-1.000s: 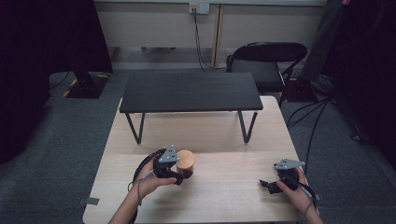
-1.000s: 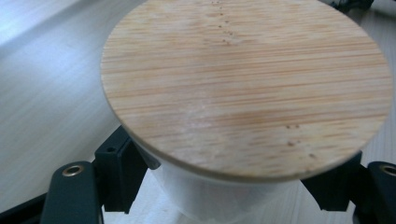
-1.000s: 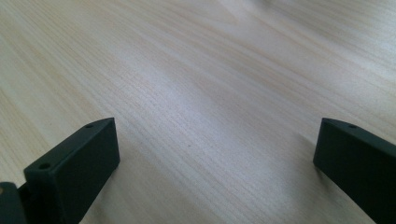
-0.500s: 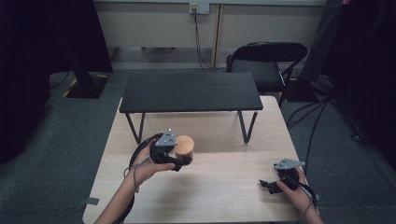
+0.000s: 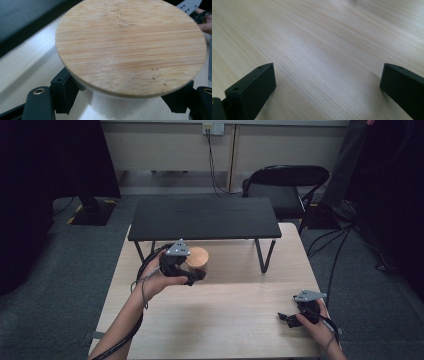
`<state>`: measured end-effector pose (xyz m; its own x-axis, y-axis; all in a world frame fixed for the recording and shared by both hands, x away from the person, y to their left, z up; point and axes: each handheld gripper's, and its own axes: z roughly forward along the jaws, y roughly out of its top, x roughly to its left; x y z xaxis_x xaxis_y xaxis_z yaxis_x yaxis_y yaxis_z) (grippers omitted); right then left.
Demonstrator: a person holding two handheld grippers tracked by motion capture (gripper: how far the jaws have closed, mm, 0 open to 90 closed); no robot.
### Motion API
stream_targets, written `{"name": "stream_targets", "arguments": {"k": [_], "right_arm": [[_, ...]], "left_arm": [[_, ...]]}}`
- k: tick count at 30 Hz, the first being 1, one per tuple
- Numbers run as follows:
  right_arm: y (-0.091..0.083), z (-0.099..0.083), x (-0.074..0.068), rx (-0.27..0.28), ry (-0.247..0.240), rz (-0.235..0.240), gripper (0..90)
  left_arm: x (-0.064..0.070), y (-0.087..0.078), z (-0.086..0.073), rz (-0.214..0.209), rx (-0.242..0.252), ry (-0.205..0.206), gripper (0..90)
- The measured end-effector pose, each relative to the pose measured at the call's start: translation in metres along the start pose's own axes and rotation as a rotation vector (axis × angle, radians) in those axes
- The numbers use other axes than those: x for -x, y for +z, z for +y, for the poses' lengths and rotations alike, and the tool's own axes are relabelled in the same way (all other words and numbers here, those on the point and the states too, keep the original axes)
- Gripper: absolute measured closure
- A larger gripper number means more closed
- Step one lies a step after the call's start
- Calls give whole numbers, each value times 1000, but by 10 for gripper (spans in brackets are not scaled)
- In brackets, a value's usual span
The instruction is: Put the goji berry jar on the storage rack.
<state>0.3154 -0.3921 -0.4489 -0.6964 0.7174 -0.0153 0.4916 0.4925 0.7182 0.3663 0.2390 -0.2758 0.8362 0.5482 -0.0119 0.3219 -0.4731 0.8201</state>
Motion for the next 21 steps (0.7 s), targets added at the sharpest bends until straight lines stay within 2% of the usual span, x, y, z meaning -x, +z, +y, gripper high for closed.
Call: {"name": "stream_targets", "arguments": {"k": [4,9,16,18,21], "right_arm": [[0,0,0,0,0,0,0],[0,0,0,0,0,0,0],[0,0,0,0,0,0,0],[0,0,0,0,0,0,0],[0,0,0,0,0,0,0]], "left_arm": [[-5,-5,15,21,10,2,254],[-9,-8,36,50,-2,16,254],[-12,-10,60,92,-6,5,254],[-15,-8,68,110,-4,-10,254],[-16,-5,74,131,-14,-7,254]]}}
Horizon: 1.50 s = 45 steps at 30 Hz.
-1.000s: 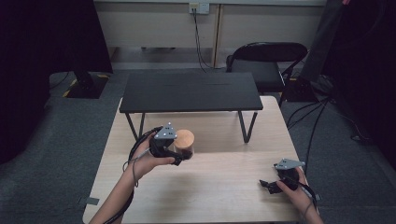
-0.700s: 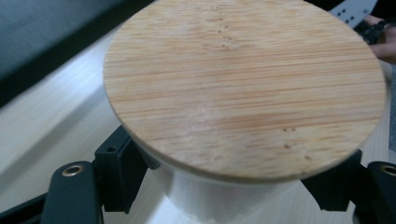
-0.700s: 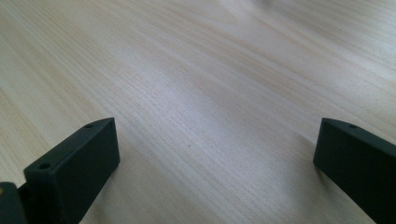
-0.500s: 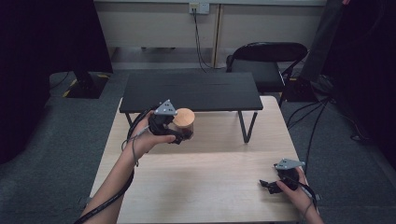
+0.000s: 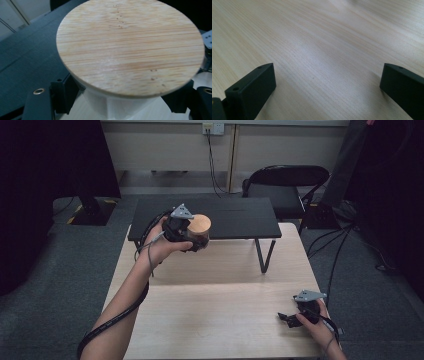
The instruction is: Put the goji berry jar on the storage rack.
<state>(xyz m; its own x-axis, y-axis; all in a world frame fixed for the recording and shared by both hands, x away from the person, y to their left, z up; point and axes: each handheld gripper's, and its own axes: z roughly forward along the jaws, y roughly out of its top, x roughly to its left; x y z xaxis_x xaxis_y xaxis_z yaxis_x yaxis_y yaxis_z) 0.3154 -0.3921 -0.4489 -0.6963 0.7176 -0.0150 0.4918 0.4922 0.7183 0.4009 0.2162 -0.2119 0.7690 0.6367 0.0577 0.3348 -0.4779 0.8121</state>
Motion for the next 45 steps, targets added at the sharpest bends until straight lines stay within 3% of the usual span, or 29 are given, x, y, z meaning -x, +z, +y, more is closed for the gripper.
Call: {"name": "stream_targets", "arguments": {"k": [13,30,39,45], "right_arm": [[0,0,0,0,1,0,0],[0,0,0,0,0,0,0],[0,0,0,0,0,0,0],[0,0,0,0,0,0,0]], "left_arm": [[-12,29,11,76,-22,-71,254],[-25,50,14,109,-25,-119,254],[-30,56,9,117,4,-159,254],[-30,58,9,127,9,-164,254]]}}
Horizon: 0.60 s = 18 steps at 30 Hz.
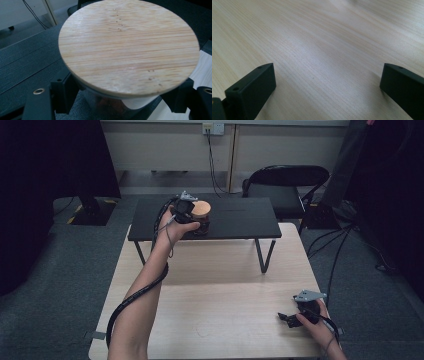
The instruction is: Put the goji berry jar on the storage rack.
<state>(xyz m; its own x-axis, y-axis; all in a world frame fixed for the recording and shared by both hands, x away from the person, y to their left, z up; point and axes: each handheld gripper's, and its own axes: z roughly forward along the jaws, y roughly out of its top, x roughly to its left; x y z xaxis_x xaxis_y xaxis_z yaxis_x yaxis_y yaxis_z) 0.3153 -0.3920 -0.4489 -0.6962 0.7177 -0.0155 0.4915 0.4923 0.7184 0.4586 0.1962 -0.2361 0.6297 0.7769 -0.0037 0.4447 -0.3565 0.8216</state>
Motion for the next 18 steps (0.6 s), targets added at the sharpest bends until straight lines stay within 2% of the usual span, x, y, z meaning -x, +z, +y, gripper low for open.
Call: {"name": "stream_targets", "arguments": {"k": [11,14,16,17,18], "right_arm": [[0,0,0,0,0,0,0],[0,0,0,0,0,0,0],[0,0,0,0,0,0,0],[0,0,0,0,0,0,0],[0,0,0,0,0,0,0]], "left_arm": [[1,0,-3,5,10,1,252],[3,-1,-7,12,27,3,249],[4,-1,-8,15,28,-9,188],[4,-3,-8,20,25,-8,188],[5,-4,-9,23,27,-8,139]]}}
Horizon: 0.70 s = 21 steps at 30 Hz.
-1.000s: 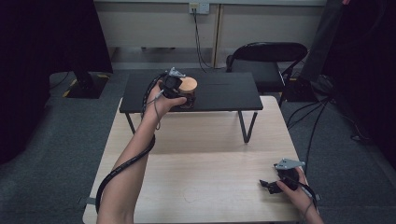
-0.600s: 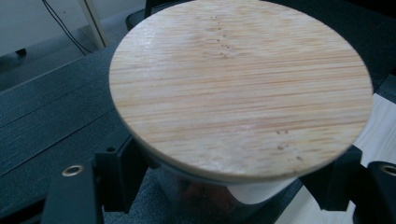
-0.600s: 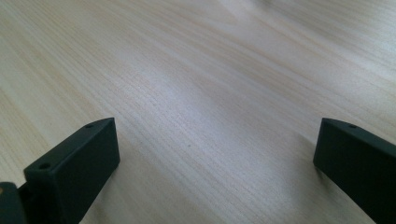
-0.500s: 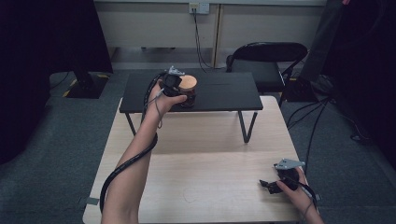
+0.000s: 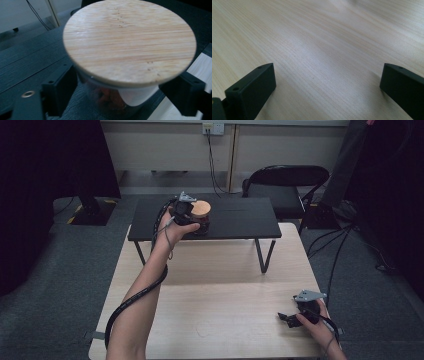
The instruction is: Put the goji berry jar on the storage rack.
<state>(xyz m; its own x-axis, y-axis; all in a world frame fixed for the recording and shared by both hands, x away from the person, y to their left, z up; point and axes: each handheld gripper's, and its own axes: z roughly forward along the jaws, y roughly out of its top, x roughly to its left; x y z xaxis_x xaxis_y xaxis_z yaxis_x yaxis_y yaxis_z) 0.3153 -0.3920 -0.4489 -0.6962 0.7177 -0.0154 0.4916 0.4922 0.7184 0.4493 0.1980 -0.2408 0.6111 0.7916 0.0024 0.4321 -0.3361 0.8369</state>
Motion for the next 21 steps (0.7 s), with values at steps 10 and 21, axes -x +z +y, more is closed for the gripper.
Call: {"name": "stream_targets", "arguments": {"k": [10,21], "right_arm": [[0,0,0,0,0,0,0],[0,0,0,0,0,0,0]], "left_arm": [[12,-38,-26,-20,36,35,5],[18,-65,-71,-100,37,74,3]]}}
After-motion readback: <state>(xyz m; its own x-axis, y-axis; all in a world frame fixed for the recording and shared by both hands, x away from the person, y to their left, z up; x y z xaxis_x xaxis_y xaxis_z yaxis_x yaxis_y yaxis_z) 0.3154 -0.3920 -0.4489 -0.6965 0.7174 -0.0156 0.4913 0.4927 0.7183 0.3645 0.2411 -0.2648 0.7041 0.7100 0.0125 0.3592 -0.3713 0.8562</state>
